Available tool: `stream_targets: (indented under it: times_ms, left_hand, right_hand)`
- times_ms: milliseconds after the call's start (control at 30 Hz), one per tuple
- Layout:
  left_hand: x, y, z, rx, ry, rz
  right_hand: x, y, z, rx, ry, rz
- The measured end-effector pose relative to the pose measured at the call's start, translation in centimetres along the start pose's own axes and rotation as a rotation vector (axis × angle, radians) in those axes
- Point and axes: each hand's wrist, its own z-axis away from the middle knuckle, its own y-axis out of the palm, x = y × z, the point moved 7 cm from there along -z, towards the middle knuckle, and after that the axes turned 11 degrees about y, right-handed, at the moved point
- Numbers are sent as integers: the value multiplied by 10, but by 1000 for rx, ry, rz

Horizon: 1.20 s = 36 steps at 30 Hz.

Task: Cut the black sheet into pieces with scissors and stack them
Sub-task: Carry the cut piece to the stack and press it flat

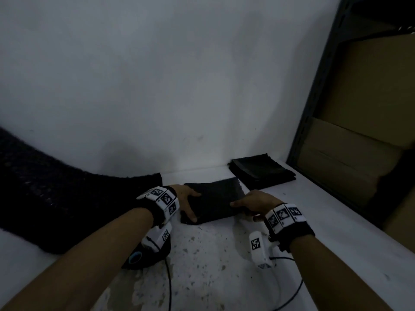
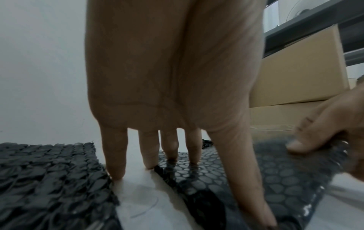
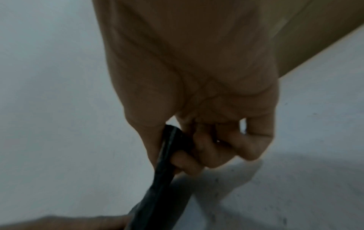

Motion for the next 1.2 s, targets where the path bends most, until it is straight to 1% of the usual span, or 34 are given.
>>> stream_targets:
  times_ms: [100, 167, 200, 233, 267, 367, 400, 500, 600, 667, 767, 833, 867, 900, 933, 1000, 1033, 1100, 1200]
  left_hand:
    - [2, -4, 5, -21, -19, -9]
    - [2, -12, 8, -63, -74, 0]
    - [2, -18, 8, -100, -106, 51]
    - [2, -22, 7, -135, -131, 133]
    - [3, -26, 3, -173, -152, 265]
    - [-6, -30, -14, -243, -161, 872]
    - [-15, -31, -19, -241, -146, 999]
    - [-39, -36, -36, -254, -82, 1284]
    - [-54, -38, -59, -235, -38, 1457]
    - [-62, -39, -74, -195, -32, 1515]
    - [-81, -40, -93, -98, 4, 1610]
    - [-98, -46, -106, -61, 108, 1680]
    - [-104, -52, -112, -88, 165, 1712]
    - [-105, -56, -121, -152, 184, 1737]
    - [-105, -59, -128, -224, 176, 1743]
    - [-100, -63, -142, -406, 124, 1706]
    - [-97, -65, -149, -477, 101, 1674]
    - [-93, -70, -164, -556, 82, 1591]
    - [-80, -75, -189, -639, 27, 1333]
  right_hand:
    - [6, 1, -2, 121, -81, -310]
    - [16, -6, 1, 211, -165, -512]
    - [21, -12, 3, 243, -205, -591]
    - [25, -20, 3, 264, -244, -657]
    - [28, -29, 4, 274, -281, -707]
    - [31, -58, -1, 234, -348, -790]
    - [30, -68, -3, 218, -354, -802]
    - [24, -94, -11, 218, -350, -856]
    - [15, -121, -24, 199, -336, -898]
    - [10, -136, -33, 186, -323, -918]
    - [5, -151, -49, 234, -306, -967]
    - [4, -157, -60, 276, -307, -993]
    - [3, -161, -68, 279, -302, -1002]
    - [2, -165, -75, 262, -291, -1006]
    - [-1, -171, -83, 221, -274, -998]
    - [-10, -184, -103, 87, -220, -945]
    - [-17, -189, -116, 16, -182, -902]
    - [-28, -194, -138, -77, -115, -828]
    - [-37, -195, -170, -180, -84, -775]
